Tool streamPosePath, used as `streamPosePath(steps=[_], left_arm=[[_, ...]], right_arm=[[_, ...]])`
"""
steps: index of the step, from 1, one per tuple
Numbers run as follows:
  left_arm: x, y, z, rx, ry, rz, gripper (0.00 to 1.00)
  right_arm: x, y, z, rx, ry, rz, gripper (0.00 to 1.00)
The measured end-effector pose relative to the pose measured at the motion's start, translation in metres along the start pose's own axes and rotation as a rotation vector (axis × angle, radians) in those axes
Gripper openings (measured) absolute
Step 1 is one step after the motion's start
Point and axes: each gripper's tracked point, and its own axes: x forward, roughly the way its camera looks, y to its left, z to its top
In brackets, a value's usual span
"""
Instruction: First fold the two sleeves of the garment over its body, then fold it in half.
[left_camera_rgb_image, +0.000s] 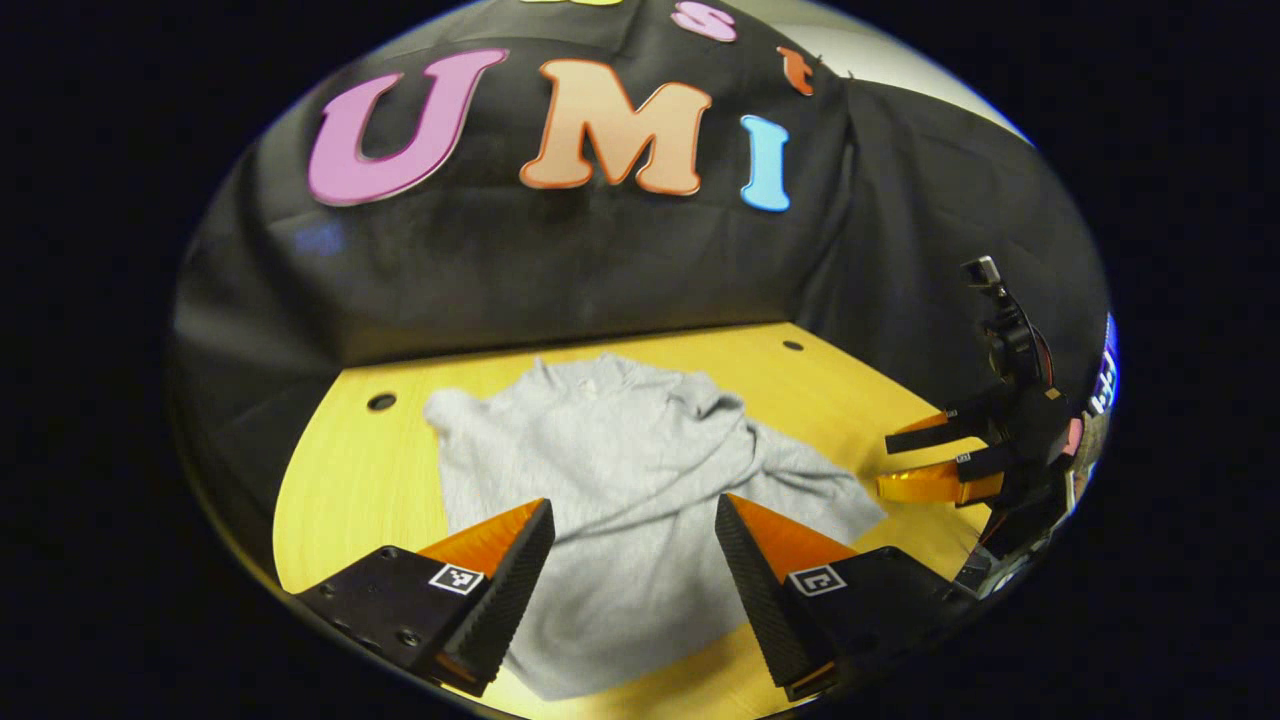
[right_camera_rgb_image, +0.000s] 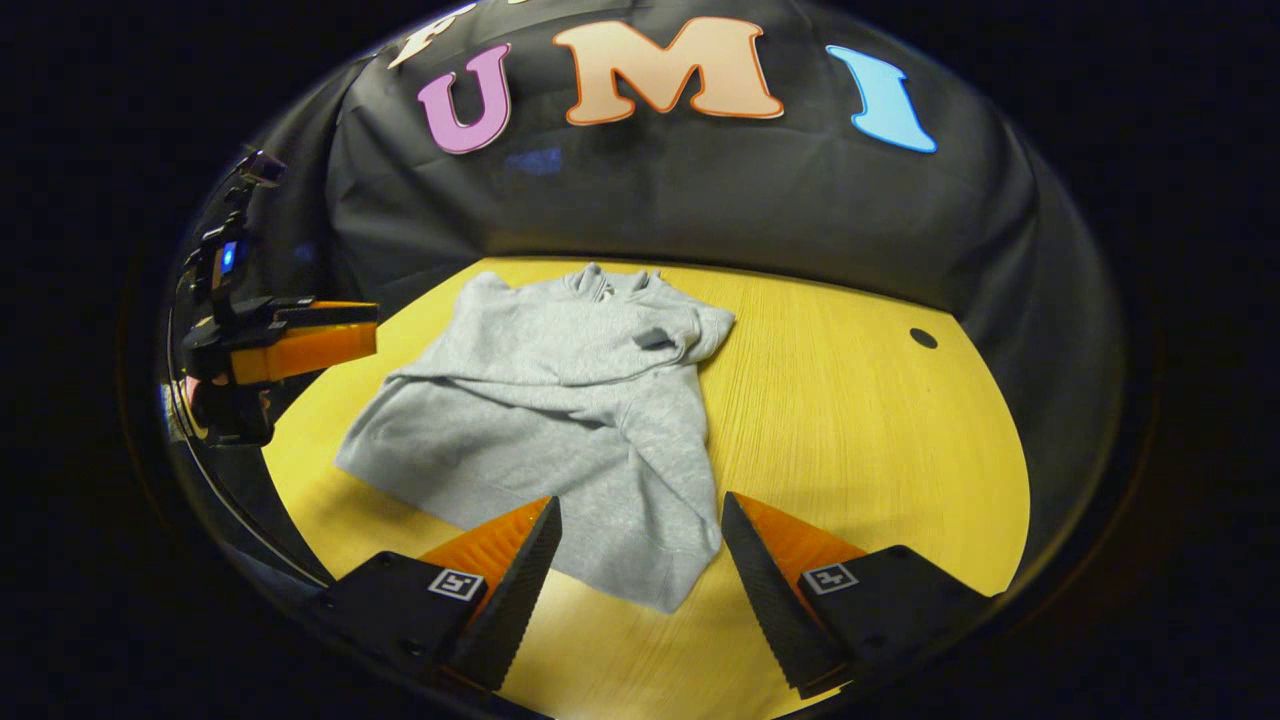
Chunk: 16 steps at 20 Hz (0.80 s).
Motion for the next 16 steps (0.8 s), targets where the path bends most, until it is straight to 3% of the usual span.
streamPosePath(steps=[7,14,16], left_arm=[[-0.028,0.032,-0.110,-0.099,0.175,0.106,0.95],[-0.025,0.049,-0.143,-0.123,0.218,0.163,0.94],[-0.024,0.050,-0.144,-0.108,0.215,0.170,0.87]], right_arm=[[0.026,0.010,-0.048,-0.073,0.107,0.036,0.99],[0.035,0.009,-0.063,-0.112,0.126,0.019,0.99],[0.036,0.009,-0.063,-0.131,0.116,0.020,0.97]])
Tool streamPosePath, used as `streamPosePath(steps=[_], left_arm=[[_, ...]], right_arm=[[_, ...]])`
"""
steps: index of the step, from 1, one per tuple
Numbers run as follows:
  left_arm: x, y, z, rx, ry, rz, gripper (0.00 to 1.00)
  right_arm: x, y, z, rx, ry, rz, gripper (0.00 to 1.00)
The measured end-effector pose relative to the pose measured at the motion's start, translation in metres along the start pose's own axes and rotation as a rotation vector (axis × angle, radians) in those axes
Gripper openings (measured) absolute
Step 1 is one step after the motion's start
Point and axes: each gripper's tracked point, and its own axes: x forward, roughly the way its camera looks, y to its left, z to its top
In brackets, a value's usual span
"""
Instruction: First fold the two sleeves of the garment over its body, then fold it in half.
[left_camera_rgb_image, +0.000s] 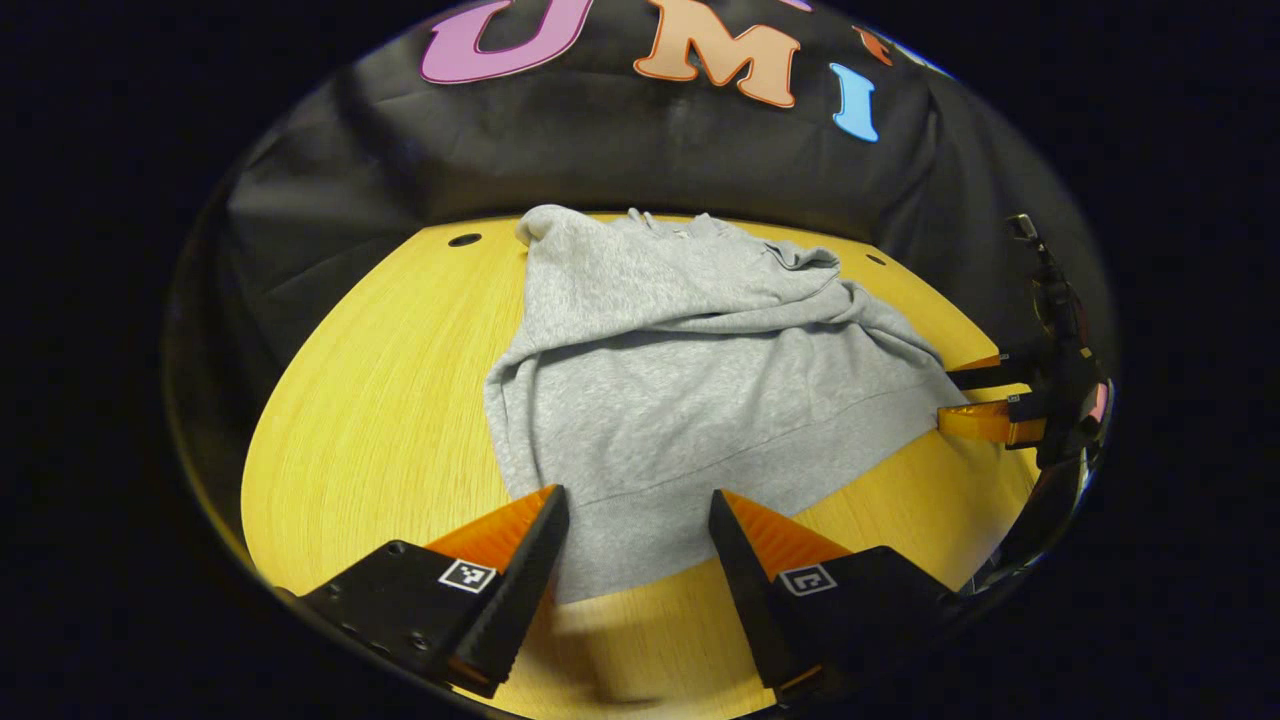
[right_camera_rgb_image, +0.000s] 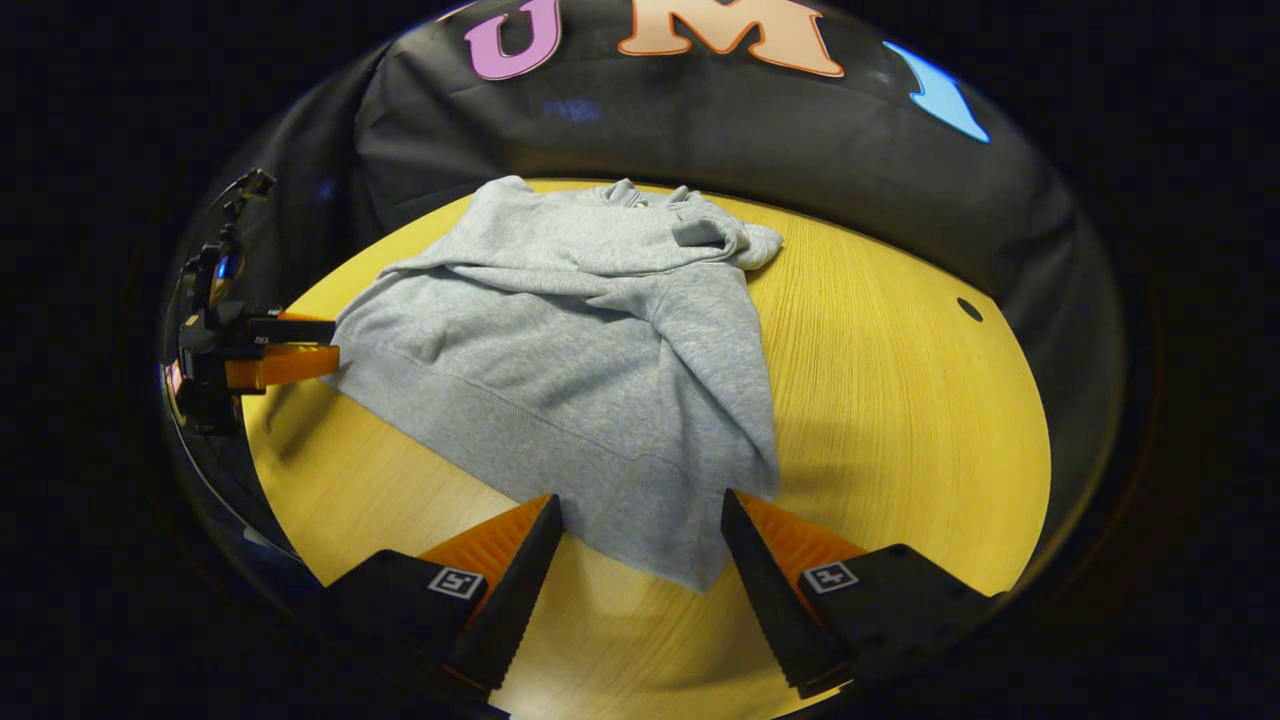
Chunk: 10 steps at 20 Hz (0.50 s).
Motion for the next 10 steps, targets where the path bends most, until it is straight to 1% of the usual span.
streamPosePath(steps=[1,2,4,5,6,7,8,9,10], left_arm=[[0.003,0.002,0.002,0.015,-0.013,0.009,0.86],[0.005,0.004,0.000,0.032,-0.009,0.017,0.84],[0.008,0.000,0.006,0.035,-0.029,0.003,0.76],[0.009,0.000,0.005,0.028,-0.024,0.000,0.70],[0.013,-0.001,0.009,0.020,-0.036,-0.007,0.59],[0.016,-0.003,0.009,-0.004,-0.032,-0.023,0.49],[0.016,-0.005,0.012,-0.031,-0.035,-0.033,0.22],[0.020,-0.005,0.014,-0.048,-0.024,-0.041,0.13],[0.021,-0.005,0.014,-0.053,-0.013,-0.048,0.02]], right_arm=[[0.000,0.000,-0.001,0.009,0.000,-0.002,0.97],[0.001,-0.001,0.000,0.013,-0.004,-0.008,0.95],[0.003,0.002,0.002,0.004,-0.004,-0.003,0.81],[0.003,0.005,0.003,-0.011,-0.003,0.004,0.67],[0.003,0.008,0.003,-0.026,-0.002,0.011,0.60],[0.002,0.010,0.004,-0.038,0.000,0.014,0.47],[0.004,0.011,0.005,-0.043,0.002,0.013,0.35],[0.003,0.012,0.006,-0.040,0.005,0.015,0.23],[0.002,0.012,0.003,-0.033,0.016,0.015,0.17]])
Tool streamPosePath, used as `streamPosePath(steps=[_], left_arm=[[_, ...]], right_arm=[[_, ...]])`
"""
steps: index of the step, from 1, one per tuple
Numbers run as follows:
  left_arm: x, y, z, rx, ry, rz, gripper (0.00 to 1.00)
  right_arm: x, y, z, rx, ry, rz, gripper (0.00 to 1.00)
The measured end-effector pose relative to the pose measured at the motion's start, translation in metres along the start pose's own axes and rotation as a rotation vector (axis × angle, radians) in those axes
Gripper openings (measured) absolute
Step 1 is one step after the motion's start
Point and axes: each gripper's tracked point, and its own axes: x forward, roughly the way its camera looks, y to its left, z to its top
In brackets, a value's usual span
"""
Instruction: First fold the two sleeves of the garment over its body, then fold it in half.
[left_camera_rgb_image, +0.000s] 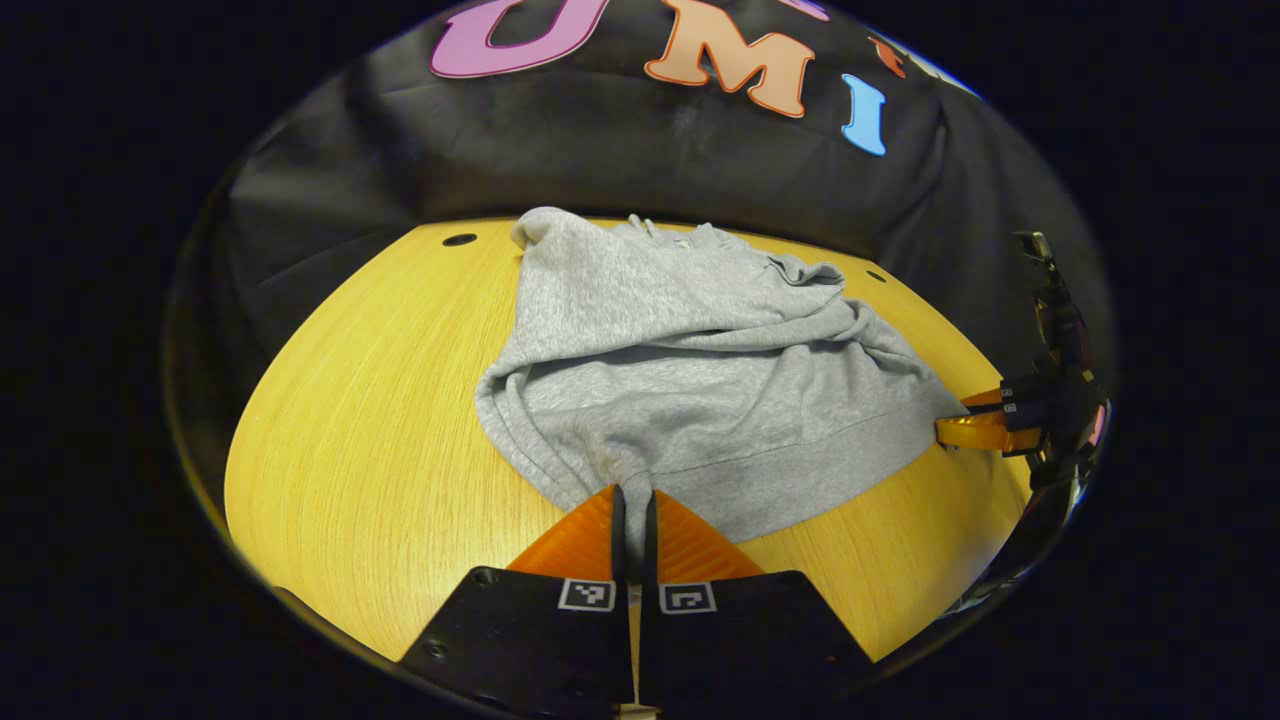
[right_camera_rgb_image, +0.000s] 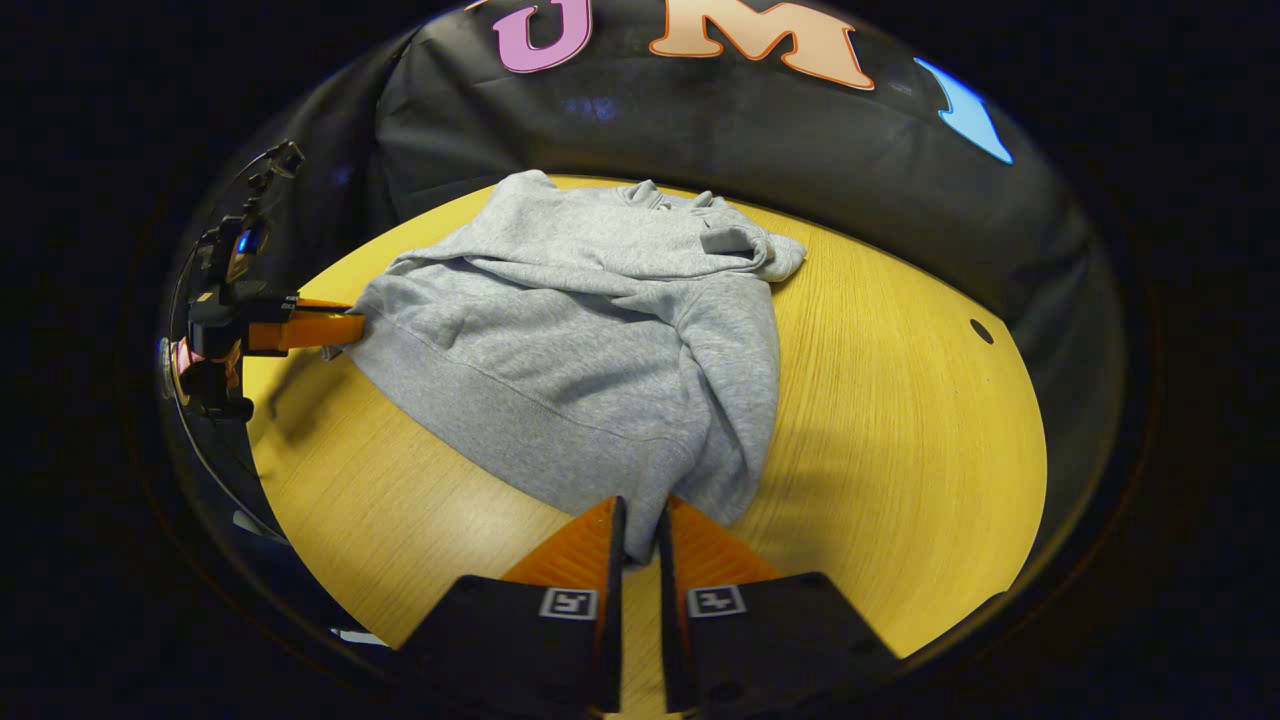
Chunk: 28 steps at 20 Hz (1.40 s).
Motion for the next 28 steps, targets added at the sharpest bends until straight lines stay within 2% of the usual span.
streamPosePath(steps=[2,3,9,12,17,23,28], left_arm=[[0.000,0.000,0.000,0.009,0.017,-0.018,0.00],[-0.001,0.000,0.000,0.012,0.021,-0.024,0.00],[-0.008,-0.003,0.014,-0.012,0.023,-0.044,0.00],[-0.017,-0.006,0.047,-0.034,-0.038,-0.057,0.00],[-0.021,-0.006,0.102,-0.147,-0.098,-0.113,0.00],[0.009,0.003,0.171,-0.117,-0.181,-0.108,0.00],[0.055,0.019,0.201,-0.058,-0.185,-0.054,0.00]], right_arm=[[-0.002,0.000,0.004,0.012,0.005,-0.003,0.13],[-0.001,0.000,0.005,0.018,0.010,-0.004,0.04],[-0.011,0.000,0.026,0.064,-0.022,0.001,0.04],[-0.019,0.000,0.049,0.111,-0.059,0.015,0.04],[-0.025,-0.009,0.098,0.138,-0.125,0.025,0.04],[-0.004,-0.041,0.170,0.142,-0.224,-0.001,0.04],[0.038,-0.059,0.204,0.126,-0.241,-0.025,0.04]])
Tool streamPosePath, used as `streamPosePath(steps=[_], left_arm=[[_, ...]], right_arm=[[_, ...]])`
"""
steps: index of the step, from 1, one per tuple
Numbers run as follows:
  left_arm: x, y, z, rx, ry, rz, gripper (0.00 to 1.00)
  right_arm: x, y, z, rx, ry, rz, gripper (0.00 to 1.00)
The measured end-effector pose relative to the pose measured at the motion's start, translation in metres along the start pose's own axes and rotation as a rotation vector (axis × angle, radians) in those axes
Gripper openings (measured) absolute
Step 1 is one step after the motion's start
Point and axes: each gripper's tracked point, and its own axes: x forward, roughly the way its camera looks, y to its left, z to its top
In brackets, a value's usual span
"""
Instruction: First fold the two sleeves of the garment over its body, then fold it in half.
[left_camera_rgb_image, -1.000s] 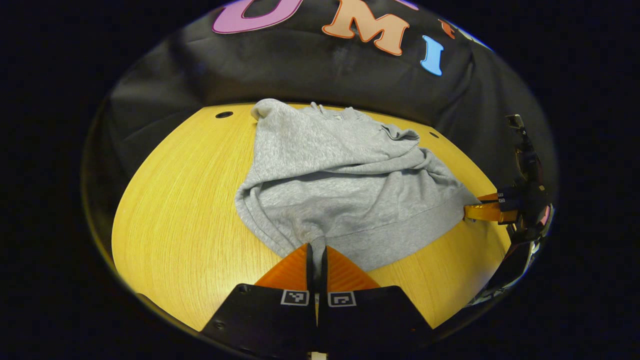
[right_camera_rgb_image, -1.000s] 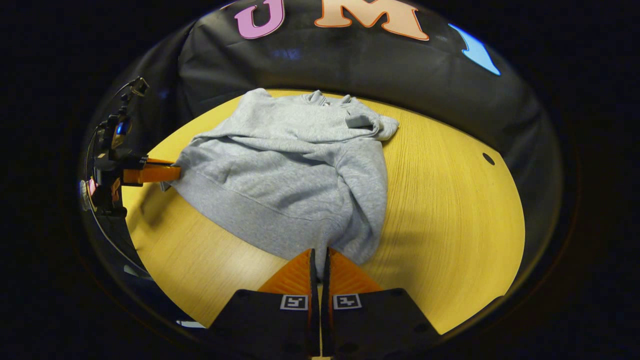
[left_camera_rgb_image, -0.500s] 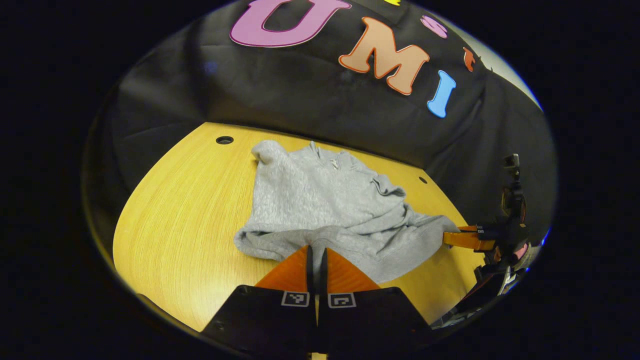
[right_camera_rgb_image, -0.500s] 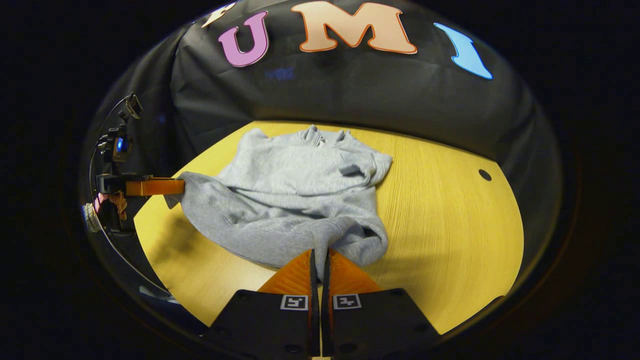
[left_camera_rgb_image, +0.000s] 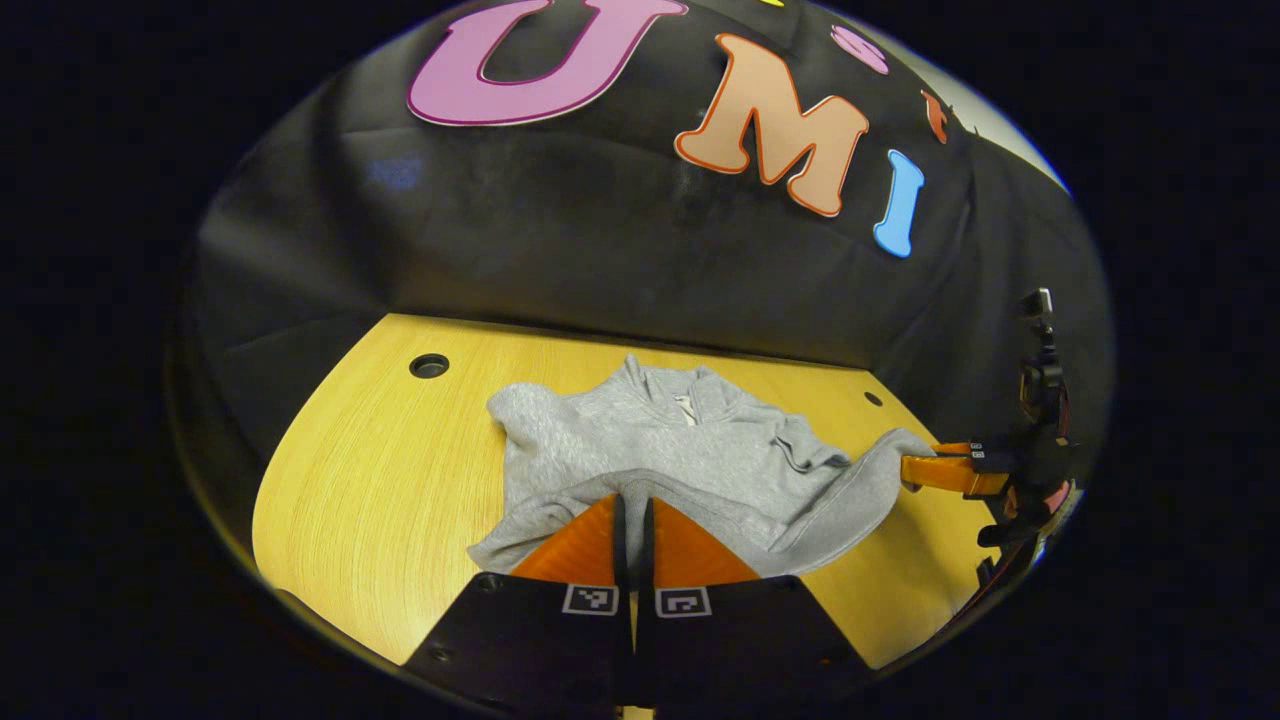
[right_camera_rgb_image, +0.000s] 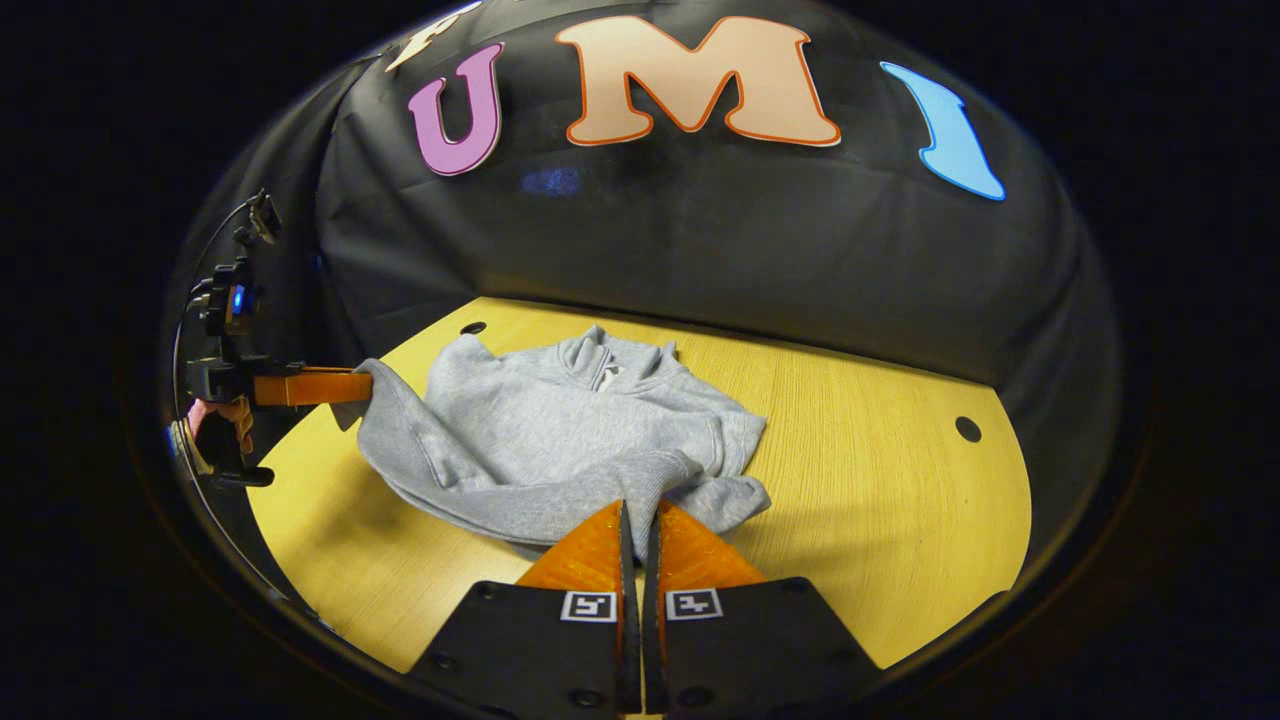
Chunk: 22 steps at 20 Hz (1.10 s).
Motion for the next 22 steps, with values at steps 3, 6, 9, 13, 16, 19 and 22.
streamPosePath(steps=[3,6,9,13,16,19,22], left_arm=[[0.030,0.012,-0.002,0.005,0.014,0.035,0.02],[0.054,0.023,-0.016,-0.014,0.042,0.060,0.00],[0.069,0.033,-0.035,-0.058,0.076,0.081,0.00],[0.074,0.037,-0.037,-0.059,0.073,0.080,0.06],[0.070,0.026,-0.030,-0.065,0.060,0.031,0.34],[0.055,0.023,-0.006,-0.016,0.006,0.049,0.67],[0.026,0.011,0.037,0.075,-0.109,0.052,0.90]], right_arm=[[0.025,-0.006,-0.004,0.033,0.011,-0.015,0.04],[0.058,-0.013,-0.023,0.065,0.056,-0.021,0.04],[0.072,-0.014,-0.030,0.046,0.064,-0.011,0.04],[0.072,-0.011,-0.028,0.064,0.056,0.014,0.18],[0.067,0.006,-0.023,0.121,0.057,0.090,0.46],[0.055,0.011,-0.004,0.090,0.003,0.094,0.93],[0.030,0.005,0.021,0.038,-0.067,0.062,0.98]])
